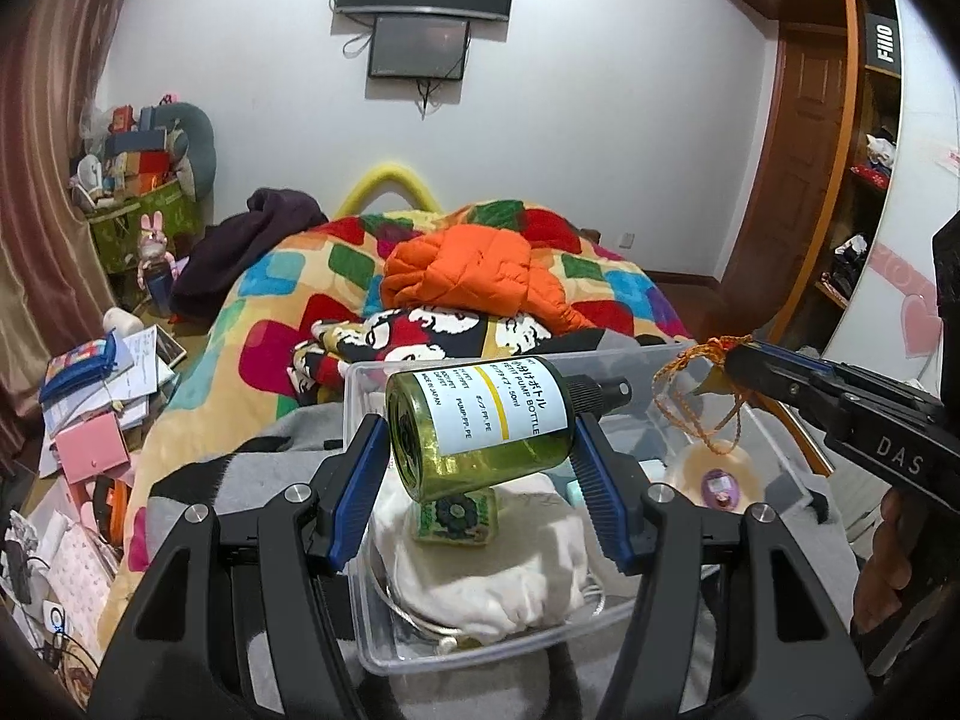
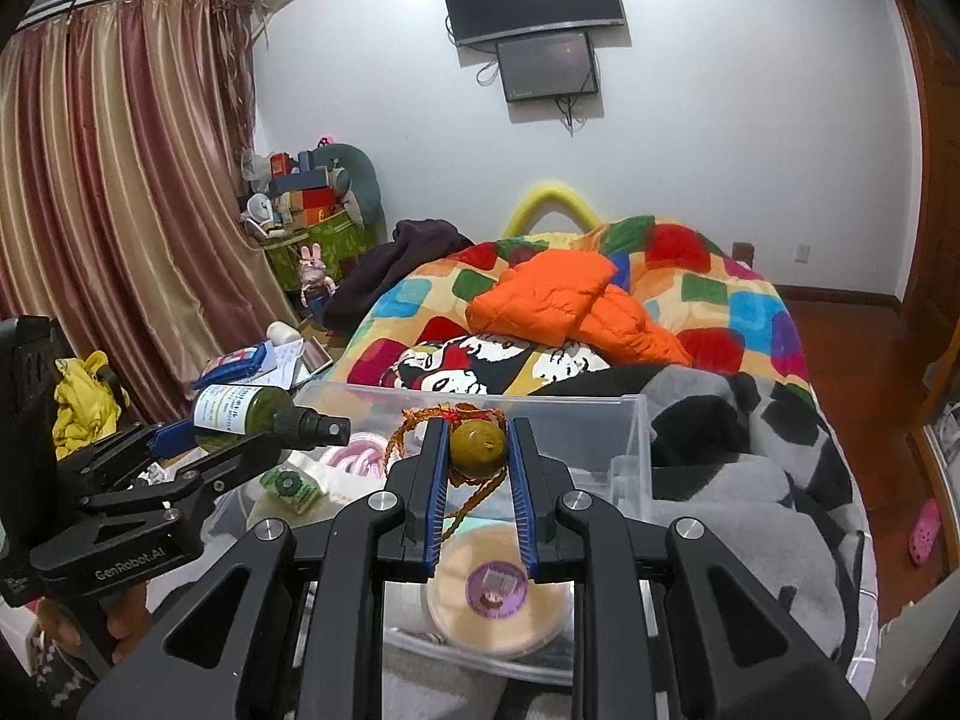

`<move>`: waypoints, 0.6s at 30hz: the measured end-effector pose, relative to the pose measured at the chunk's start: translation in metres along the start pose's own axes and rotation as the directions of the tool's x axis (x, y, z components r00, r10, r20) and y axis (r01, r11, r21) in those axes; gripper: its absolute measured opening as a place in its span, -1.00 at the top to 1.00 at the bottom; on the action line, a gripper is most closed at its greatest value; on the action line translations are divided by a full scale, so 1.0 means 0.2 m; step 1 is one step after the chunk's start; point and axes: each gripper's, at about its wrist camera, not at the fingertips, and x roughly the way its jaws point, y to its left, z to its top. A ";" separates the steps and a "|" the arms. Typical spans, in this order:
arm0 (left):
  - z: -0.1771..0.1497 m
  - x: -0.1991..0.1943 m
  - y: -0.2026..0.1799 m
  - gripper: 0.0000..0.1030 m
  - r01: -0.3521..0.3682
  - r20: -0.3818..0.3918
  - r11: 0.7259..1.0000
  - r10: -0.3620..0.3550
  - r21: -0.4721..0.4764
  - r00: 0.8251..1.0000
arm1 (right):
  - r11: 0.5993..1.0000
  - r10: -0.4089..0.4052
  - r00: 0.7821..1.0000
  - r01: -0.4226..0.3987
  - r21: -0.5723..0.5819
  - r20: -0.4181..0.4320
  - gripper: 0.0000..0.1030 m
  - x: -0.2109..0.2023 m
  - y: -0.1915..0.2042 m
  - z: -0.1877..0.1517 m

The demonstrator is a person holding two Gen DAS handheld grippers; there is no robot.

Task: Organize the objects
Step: 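Carry the bottle over the bin with the left tool while the right tool carries the tassel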

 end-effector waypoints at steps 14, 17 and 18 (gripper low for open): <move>-0.02 0.18 0.05 -0.19 -0.023 -0.075 1.000 0.022 -0.012 0.997 | 1.000 -0.011 0.995 0.011 0.000 -0.097 0.66 0.23 0.01 -0.05; -0.02 0.21 0.06 -0.19 -0.023 -0.089 1.000 0.022 -0.015 0.996 | 1.000 -0.016 0.993 0.016 -0.003 -0.115 0.66 0.26 0.01 -0.06; -0.02 0.22 0.06 -0.19 -0.023 -0.094 1.000 0.021 -0.016 0.995 | 1.000 -0.018 0.993 0.017 -0.007 -0.120 0.66 0.27 0.01 -0.07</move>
